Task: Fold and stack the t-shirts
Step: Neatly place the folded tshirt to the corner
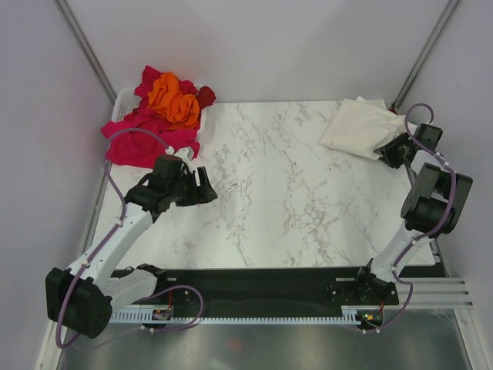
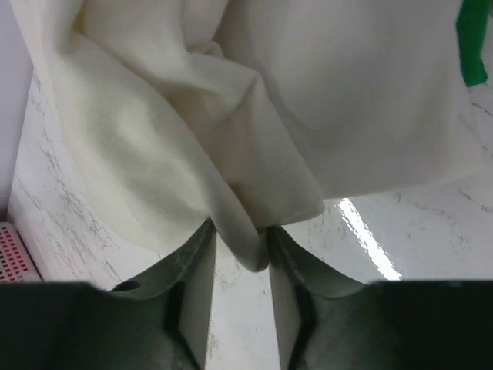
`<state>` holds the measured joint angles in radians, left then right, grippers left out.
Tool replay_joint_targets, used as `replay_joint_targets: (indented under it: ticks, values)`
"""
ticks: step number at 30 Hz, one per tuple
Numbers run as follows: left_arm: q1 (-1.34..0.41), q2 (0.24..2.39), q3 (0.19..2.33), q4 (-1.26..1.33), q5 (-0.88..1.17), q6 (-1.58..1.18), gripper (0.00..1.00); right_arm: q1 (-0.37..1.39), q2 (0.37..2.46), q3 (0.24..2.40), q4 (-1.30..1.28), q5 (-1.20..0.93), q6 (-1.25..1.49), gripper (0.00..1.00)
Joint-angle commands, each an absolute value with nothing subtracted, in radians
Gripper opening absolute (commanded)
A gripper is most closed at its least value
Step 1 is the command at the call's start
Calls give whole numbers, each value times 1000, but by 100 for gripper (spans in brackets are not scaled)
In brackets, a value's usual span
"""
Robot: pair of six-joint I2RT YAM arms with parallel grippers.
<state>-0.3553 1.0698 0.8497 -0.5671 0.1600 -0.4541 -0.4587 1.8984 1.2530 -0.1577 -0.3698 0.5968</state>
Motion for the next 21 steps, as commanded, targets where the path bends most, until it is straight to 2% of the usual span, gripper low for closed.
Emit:
replay_joint_targets:
  ticks: [1,4,5,14,21]
  values:
    - [-354,1069,851,-531,164,-417,77,-448,1904,1316,-121,-364,603,35]
    - [-354,1071,851,-531,163,-417,77,-448,1876,1336,-156,-336,580,16]
    - [-354,1071,851,-532,161,-417,77,-448,1855,1342,-170,-322,574,14]
    - [-354,1077,851,-531,172,-417,77,-451,1715,1355,-298,-115,493,3]
    - [-354,1083,851,-531,178,-417,77,-462,1746,1305,-313,-80,495,0]
